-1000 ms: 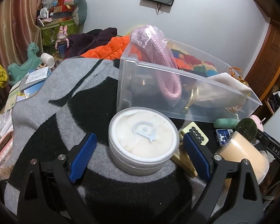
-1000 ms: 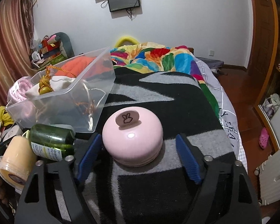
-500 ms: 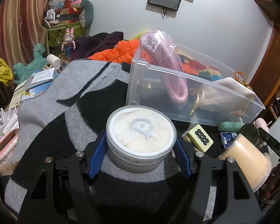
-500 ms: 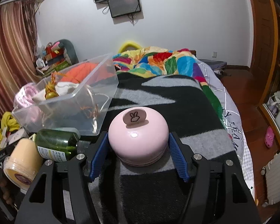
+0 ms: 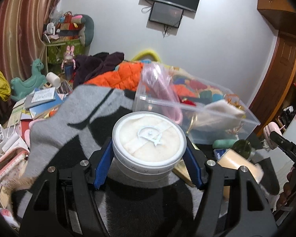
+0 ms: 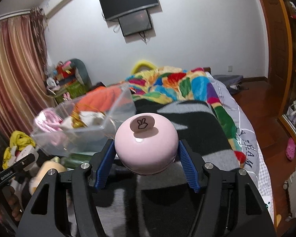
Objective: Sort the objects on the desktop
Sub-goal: 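Lower both jars into the clear box and open both tools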
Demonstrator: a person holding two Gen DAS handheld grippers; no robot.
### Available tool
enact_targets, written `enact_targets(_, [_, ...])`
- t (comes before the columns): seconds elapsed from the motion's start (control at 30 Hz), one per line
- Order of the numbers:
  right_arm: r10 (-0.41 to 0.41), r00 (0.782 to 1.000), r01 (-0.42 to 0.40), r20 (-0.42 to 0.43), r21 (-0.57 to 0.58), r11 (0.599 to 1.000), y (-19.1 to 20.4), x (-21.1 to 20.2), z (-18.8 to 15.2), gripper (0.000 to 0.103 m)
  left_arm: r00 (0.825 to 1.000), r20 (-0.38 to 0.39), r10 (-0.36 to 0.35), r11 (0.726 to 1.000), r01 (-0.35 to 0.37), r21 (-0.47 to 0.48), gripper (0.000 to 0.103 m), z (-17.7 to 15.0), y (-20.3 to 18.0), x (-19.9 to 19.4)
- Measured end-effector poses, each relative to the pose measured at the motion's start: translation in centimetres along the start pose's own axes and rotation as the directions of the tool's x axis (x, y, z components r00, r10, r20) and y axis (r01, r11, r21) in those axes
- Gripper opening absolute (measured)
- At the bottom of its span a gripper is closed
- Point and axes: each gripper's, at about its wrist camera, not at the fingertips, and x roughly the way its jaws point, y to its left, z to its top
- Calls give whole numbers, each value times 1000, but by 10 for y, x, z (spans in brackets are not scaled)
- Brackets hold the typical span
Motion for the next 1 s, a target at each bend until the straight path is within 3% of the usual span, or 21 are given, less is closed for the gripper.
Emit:
enact_targets(0.23, [32,999,-32,38,-9,999,13,-12,10,61,996,75,-48,999,47,14,67,19,1,-21])
enact_targets(0.57, [79,995,-77,52,-51,996,46,-3,30,61,989,92,-118,992,114,52,67,46,-15,-10])
enact_targets(0.77, [98,994,-94,47,-89,992,60,11,38,61,978,67,-197,978,191,80,67,64,-31,3])
enact_targets(1.0, [85,996,-81,29,-112,990,70,39,48,61,982,34,-188,976,183,117,67,71,-48,30])
